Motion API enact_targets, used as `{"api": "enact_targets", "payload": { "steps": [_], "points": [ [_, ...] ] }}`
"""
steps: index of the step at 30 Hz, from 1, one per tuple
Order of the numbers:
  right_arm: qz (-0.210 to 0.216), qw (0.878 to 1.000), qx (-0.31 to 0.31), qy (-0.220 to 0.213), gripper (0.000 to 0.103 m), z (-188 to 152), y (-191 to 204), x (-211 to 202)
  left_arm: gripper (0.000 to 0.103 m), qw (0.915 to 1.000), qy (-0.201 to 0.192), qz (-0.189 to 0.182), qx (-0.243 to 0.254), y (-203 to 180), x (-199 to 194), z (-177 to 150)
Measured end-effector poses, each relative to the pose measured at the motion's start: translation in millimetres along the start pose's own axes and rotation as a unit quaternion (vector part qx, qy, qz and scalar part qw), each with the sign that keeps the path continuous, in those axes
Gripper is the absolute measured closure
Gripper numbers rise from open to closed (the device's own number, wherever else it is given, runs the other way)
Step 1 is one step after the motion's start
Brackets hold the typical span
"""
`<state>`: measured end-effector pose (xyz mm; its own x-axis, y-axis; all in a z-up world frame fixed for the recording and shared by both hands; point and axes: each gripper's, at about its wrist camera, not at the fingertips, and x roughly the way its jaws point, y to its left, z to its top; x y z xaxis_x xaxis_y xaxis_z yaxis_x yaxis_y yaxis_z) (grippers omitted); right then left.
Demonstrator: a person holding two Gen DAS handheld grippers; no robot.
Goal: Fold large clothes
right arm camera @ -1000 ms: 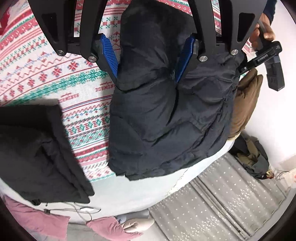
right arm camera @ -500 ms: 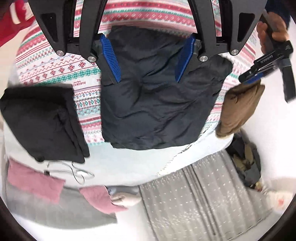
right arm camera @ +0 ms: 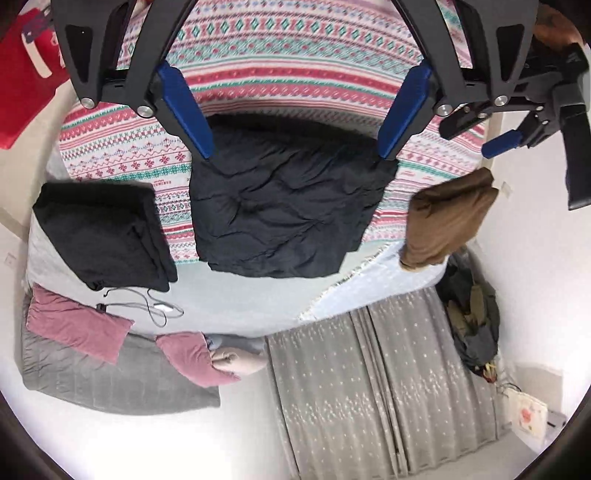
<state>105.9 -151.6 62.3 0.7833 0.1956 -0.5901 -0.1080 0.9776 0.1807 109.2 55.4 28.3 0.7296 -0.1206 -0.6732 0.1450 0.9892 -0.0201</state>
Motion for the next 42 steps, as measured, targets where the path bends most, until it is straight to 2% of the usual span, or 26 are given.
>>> {"api": "enact_targets", "payload": {
  "steps": [3, 6, 9, 14, 18, 26, 29, 33, 42],
  "points": [
    [-0.002, 1.0, -0.005, -0.016, 0.006, -10, 10, -18, 0.001, 1.0, 0.002, 0.002, 0.0, -1, -10, -7],
    [-0.003, 1.0, -0.01, -0.029, 0.001, -18, 18, -32, 0.001, 1.0, 0.001, 0.007, -0.002, 2, -19, -14],
    [-0.024, 0.998, -0.024, -0.048, 0.0, -26, 27, -43, 0.001, 0.9997, -0.01, 0.02, -0.014, 8, -28, -20],
    [-0.023, 0.999, -0.003, -0.038, 0.0, -37, 26, -45, 0.001, 0.9979, -0.043, 0.043, -0.021, 14, -42, -25],
    [-0.042, 0.999, -0.001, -0.033, 0.0, -43, 25, -43, 0.001, 0.9969, -0.058, 0.048, -0.024, 16, -46, -26],
    [-0.067, 0.997, 0.007, -0.021, 0.0, -49, 23, -31, 0.001, 0.9972, -0.045, 0.053, -0.028, 11, -31, -25],
    [-0.086, 0.996, 0.001, -0.008, 0.0, -53, 23, -20, 0.001, 0.997, -0.048, 0.052, -0.032, 10, -25, -24],
    [-0.089, 0.996, -0.007, 0.009, 0.0, -58, 26, -7, 0.001, 0.9978, -0.033, 0.052, -0.026, 5, -14, -24],
    [-0.104, 0.995, -0.009, -0.002, 0.0, -58, 30, -8, 0.001, 0.998, -0.028, 0.052, -0.024, 2, -7, -24]
  ]
}}
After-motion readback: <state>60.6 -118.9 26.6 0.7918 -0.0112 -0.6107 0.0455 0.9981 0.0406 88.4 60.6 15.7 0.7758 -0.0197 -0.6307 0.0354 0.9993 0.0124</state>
